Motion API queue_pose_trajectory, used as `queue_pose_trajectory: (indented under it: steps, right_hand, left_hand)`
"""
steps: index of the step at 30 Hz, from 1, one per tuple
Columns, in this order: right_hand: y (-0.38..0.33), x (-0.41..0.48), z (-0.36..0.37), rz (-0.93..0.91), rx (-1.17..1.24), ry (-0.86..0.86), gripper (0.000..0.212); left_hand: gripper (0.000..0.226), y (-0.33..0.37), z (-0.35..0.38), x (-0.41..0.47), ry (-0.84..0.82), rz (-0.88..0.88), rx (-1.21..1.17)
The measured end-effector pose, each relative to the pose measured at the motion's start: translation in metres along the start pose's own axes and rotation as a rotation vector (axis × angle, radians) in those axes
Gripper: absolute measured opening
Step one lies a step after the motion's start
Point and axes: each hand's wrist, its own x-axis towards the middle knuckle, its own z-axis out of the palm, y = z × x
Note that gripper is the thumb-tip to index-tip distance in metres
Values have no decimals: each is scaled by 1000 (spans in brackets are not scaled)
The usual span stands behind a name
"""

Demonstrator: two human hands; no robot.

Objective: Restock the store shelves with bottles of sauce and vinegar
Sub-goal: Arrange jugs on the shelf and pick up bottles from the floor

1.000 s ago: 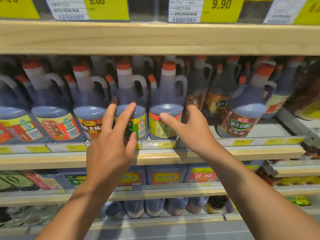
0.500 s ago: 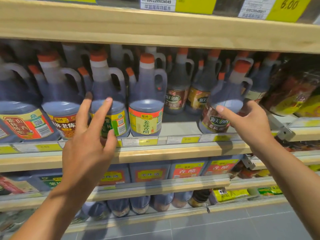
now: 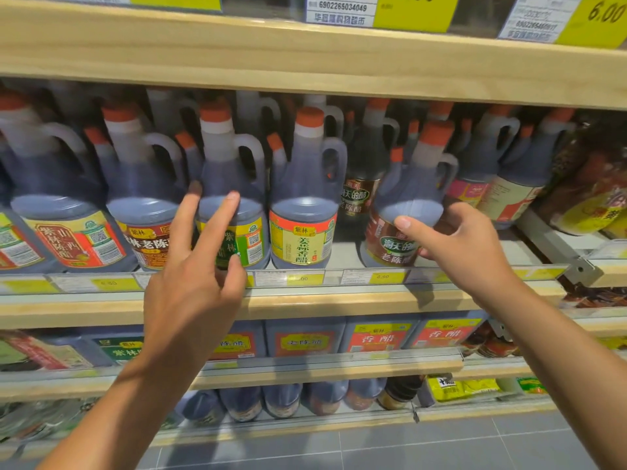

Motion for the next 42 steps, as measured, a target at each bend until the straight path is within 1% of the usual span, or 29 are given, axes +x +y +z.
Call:
queue_pose_trajectory:
  steps: [6,11,13,17,20,22,25,26,27,29,31,33,35,38,42]
  right_hand:
    - [-15,-8,39,-73,-1,-37,47]
    - [-15,-11,44,-59,37,-16,56]
    - [-16,-15,47,-49,18,-13,57]
    - [-15,-23,49,-54,-63,-19,45]
    - [-14,-30,49,-52,-45,-36,43]
    - [-14,-33,46,-57,-65,-47,52]
    - [-15,-38,38,-58,-193,-23,85]
    - [-14,-40,35,-69,-231,-8,92]
    - [-12,-44,31,-89,-264,8,94]
    - [-6,-53,17,-146,-318,26,94]
    - [3,-66,-1,-214,-395,43,91]
    - [16,-82,-23,-267,-530,74,89]
    - [31,-99,-47,-296,-644,114,88]
    - [61,-127,-87,-293,-705,153,88]
    - [113,-168,-145,-217,-749,164,83]
  left_hand:
    - [81,1,-1,0,-6,4,4]
    - [83,2,-2,0,-7,6,17]
    - [83,3,-2,-1,-10,1,30]
    - [88,4,-5,-1,-21,29,89]
    - [87,1,-8,-1,-13,82,126]
    - [85,1,-9,-2,38,113,139]
    - [76,10,-4,-8,151,235,169]
    - [71,13,-1,-10,181,284,189]
    - [67,18,3,-12,191,331,208]
    - [68,27,15,-18,162,414,246]
    - [76,38,27,-24,100,491,283]
    - [82,53,42,-29,28,558,300]
    - [85,71,58,-37,-36,614,295]
    - [84,99,87,-56,-115,723,250]
    - [90,138,137,-89,-217,856,234]
